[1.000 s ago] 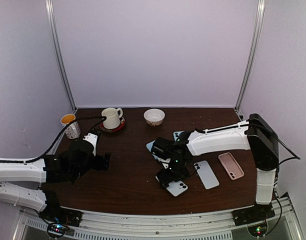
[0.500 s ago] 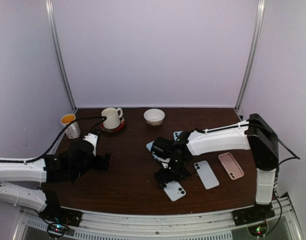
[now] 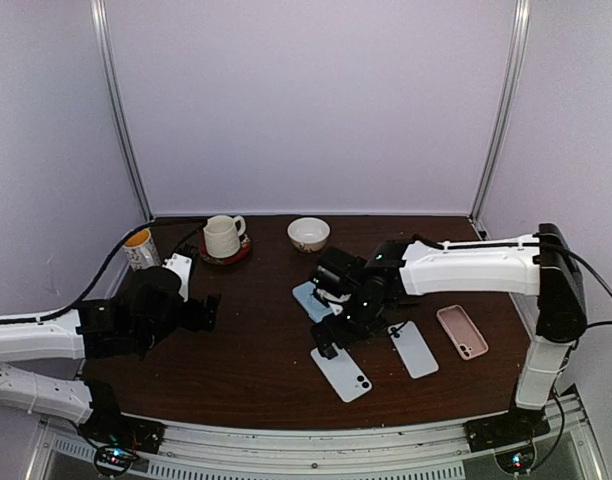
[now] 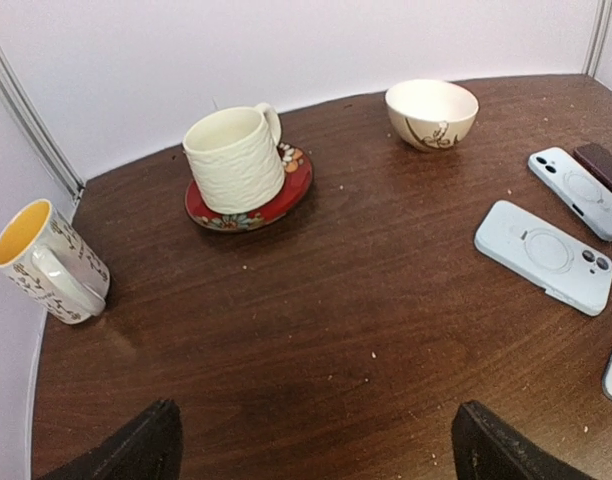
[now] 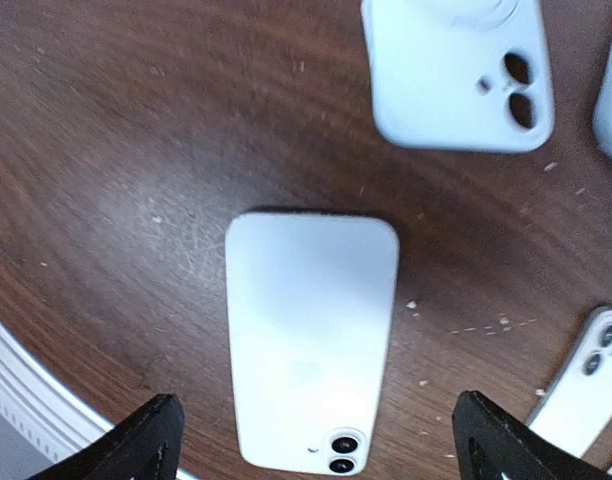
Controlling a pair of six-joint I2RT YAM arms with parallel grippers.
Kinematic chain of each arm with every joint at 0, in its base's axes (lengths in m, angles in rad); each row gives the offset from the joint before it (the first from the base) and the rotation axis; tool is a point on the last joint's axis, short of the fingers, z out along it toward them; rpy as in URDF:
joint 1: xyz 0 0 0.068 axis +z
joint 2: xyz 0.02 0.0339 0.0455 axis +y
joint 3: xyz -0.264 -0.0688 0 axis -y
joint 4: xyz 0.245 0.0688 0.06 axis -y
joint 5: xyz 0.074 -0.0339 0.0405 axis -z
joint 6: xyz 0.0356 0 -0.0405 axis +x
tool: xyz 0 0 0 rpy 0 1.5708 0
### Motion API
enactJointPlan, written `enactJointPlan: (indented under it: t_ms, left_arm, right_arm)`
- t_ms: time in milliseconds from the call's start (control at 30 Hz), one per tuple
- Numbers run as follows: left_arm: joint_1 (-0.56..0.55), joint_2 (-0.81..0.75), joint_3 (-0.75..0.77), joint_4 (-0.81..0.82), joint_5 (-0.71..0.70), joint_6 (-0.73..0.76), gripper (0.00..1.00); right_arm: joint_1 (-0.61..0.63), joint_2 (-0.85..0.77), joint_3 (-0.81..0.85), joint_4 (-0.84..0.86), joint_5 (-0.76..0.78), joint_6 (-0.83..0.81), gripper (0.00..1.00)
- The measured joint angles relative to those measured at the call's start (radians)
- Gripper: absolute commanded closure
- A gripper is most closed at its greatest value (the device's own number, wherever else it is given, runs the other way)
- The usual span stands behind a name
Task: Take the phone out of the phone case
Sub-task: Place the phone at the center of the board, then reset both arms
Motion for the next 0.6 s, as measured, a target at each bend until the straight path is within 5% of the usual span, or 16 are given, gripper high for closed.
enactJointPlan:
  t_ms: [333,600]
  left_arm:
    - [0.033,-0.053,0.158,-0.053,-0.079,0.179,0.06]
    - [0.243,-0.112,0.150,0.009,-0.045,0.432,0.04]
  right_arm:
    - [-0.150,-0.342,0.043,0.026,0.201,-0.153,0.00]
    - [-0.364,-0.619,-0.169,0.254,0.328,-0.299,0.00]
